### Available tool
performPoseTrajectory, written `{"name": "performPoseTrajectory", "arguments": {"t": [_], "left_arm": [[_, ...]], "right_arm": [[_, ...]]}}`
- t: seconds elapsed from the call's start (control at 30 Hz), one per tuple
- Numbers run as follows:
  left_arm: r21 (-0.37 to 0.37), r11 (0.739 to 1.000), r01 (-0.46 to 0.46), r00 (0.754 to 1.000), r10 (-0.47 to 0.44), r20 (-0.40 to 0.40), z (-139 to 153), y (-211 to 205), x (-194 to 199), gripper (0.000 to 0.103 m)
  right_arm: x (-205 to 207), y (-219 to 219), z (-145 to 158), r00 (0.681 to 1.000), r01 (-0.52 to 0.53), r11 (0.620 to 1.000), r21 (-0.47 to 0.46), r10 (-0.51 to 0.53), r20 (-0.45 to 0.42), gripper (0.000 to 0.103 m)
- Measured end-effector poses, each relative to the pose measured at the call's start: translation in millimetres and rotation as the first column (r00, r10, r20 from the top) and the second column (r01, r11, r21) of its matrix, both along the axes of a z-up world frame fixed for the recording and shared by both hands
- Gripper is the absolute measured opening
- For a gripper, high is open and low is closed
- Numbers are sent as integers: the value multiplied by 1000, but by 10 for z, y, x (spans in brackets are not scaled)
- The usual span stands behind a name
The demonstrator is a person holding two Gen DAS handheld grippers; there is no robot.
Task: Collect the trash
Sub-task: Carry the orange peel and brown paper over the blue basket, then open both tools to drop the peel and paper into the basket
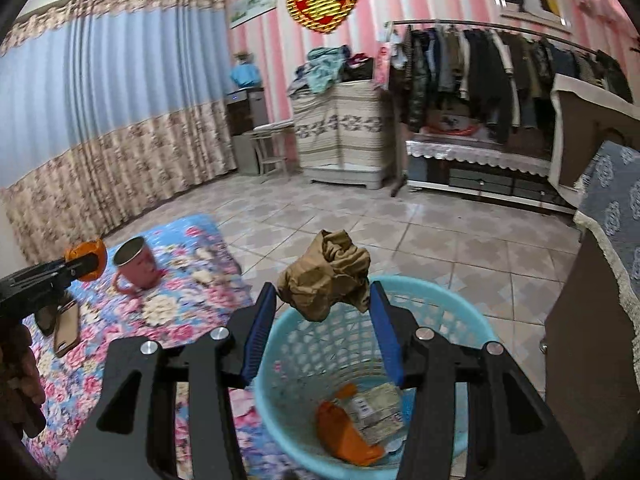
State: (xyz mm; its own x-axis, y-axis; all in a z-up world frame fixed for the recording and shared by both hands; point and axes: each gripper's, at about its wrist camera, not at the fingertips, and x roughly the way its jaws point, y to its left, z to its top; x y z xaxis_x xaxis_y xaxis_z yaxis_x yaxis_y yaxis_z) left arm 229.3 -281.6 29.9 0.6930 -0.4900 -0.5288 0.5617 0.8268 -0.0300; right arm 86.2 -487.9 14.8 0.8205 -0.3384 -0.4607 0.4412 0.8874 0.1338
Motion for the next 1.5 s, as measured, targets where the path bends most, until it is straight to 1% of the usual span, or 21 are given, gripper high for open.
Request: {"name": "performPoseTrajectory", "arguments": {"t": [0.1,0.17,0.23,0.4,0.5,0.57,0.63,0.73,0.9,0.97,1.0,1.03,1.07,1.1,1.13,1.17,1.2,1.23,1.33,1.4,1.5], "left_arm": [[-3,999,48,998,-48,26,58,-277,-86,34],[-9,996,88,996,-88,14,47,-484,-139,34],[-7,991,134,991,-134,-2,-9,-717,-204,34],[-10,979,205,978,-206,-22,-170,-1137,-331,34],[12,967,253,967,-252,-43,-335,-1408,-407,34],[39,959,281,959,-280,-36,-422,-1554,-474,34],[68,950,305,952,-304,-25,-502,-1677,-524,34],[81,939,334,943,-332,-39,-588,-1791,-561,34],[50,929,367,929,-363,-78,-640,-1926,-495,36],[49,930,364,930,-360,-80,-626,-1974,-456,39],[50,932,359,932,-354,-80,-616,-1985,-433,46],[51,937,346,937,-342,-74,-592,-1982,-409,58],[53,942,331,943,-328,-61,-565,-1983,-409,63],[54,947,317,948,-315,-44,-530,-1964,-402,72],[58,952,300,954,-299,-20,-482,-1927,-397,78],[64,955,289,957,-290,-6,-447,-1900,-389,81],[71,959,275,961,-277,8,-416,-1870,-376,86],[72,966,249,968,-251,24,-371,-1812,-351,89],[38,976,216,976,-216,20,-276,-1654,-262,95],[21,983,184,983,-185,18,-218,-1529,-194,97],[27,990,142,989,-143,40,-180,-1369,-159,97]], "right_arm": [[-53,-82,-14,1000,22,1000,-1,-22,8,47],[-74,-132,-20,999,34,999,-6,-34,10,47],[-134,-209,-42,999,51,999,-4,-51,16,47],[-282,-387,-138,993,115,993,2,-115,11,47],[-376,-521,-220,989,148,989,23,-149,4,47],[-412,-582,-260,987,161,987,27,-161,-3,47],[-457,-642,-303,985,174,984,37,-174,-4,47],[-496,-716,-363,982,188,981,50,-188,-8,47],[-513,-747,-402,980,200,978,59,-200,-12,47],[-518,-735,-417,979,204,977,64,-203,-12,47],[-524,-725,-422,979,205,977,62,-204,-14,47],[-525,-722,-427,979,205,977,60,-204,-16,47],[-523,-722,-430,979,205,977,59,-204,-17,47],[-522,-727,-435,979,206,977,59,-205,-17,47],[-509,-728,-445,978,207,976,61,-207,-18,47],[-515,-715,-451,978,207,976,61,-206,-18,47],[-501,-710,-454,978,207,976,62,-206,-18,47],[-479,-692,-460,979,203,977,63,-202,-19,47],[-434,-659,-476,982,191,980,59,-190,-21,48],[-378,-629,-494,983,183,982,52,-181,-26,48],[-285,-574,-498,985,169,985,45,-168,-27,48]]}}
